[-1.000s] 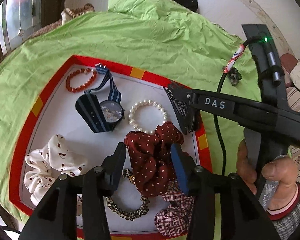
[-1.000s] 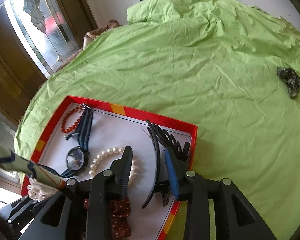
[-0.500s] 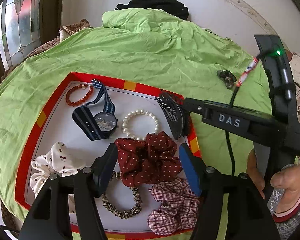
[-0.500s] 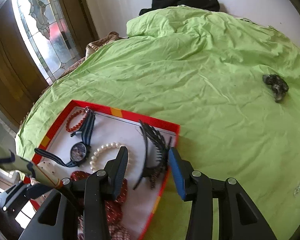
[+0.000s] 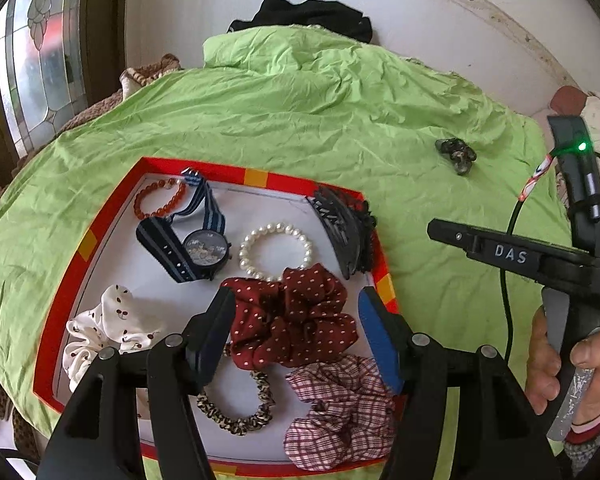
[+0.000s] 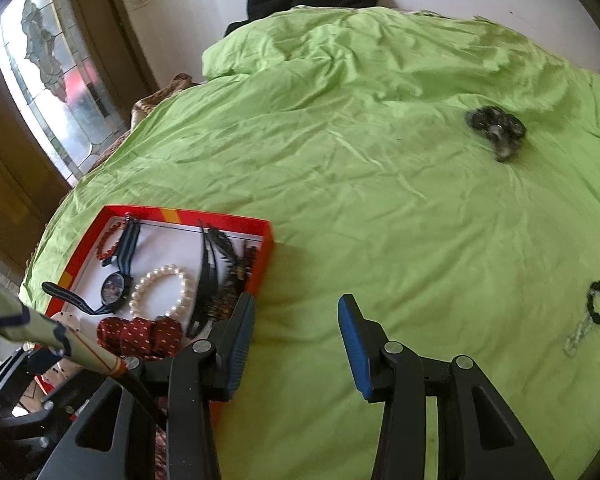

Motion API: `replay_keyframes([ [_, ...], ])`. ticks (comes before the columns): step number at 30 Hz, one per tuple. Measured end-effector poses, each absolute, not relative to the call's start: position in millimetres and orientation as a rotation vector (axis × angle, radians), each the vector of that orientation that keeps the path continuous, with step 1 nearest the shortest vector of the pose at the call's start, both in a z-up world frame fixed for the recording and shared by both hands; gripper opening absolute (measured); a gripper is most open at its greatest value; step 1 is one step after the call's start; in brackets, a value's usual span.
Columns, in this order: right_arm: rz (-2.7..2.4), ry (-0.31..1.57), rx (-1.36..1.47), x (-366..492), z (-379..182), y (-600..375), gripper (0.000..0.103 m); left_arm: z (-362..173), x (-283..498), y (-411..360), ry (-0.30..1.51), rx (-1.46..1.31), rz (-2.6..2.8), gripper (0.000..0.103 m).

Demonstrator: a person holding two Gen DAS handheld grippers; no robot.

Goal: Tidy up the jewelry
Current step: 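Open left tool over scrunchie while right tool releases claw clip in tray, then move both open tools toward the black and pale green bracelets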

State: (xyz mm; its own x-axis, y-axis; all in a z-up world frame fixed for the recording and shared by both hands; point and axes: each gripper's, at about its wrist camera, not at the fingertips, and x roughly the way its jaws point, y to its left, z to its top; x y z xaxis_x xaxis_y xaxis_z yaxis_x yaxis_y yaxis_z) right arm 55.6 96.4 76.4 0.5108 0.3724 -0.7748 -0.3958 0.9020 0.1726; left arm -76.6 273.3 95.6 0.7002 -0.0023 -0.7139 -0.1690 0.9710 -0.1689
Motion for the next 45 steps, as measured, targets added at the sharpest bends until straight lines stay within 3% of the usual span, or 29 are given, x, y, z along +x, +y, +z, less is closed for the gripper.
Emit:
replay_keyframes([
  [18, 0.385, 0.917, -0.014, 44.9, 72.3, 52.7, 0.051, 99.4, -79.2, 267.9, 0.765, -0.182, 0.193, 0.062],
  [24, 0.333, 0.903, 0.015, 45.2, 75.9, 18.8, 0.057, 99.4, -77.3, 253.5, 0.75, -0.121, 0.208, 0.062],
  [42, -0.005, 0.836, 0.179, 43.6, 72.7, -173.9, 0.064, 100.4, -80.5, 218.0, 0.637, -0.025, 0.258, 0.063],
  [45, -0.063, 0.815, 0.229, 38.6, 71.4, -212.2, 0.064, 100.2, -81.0, 212.0, 0.615, -0.016, 0.254, 0.068],
])
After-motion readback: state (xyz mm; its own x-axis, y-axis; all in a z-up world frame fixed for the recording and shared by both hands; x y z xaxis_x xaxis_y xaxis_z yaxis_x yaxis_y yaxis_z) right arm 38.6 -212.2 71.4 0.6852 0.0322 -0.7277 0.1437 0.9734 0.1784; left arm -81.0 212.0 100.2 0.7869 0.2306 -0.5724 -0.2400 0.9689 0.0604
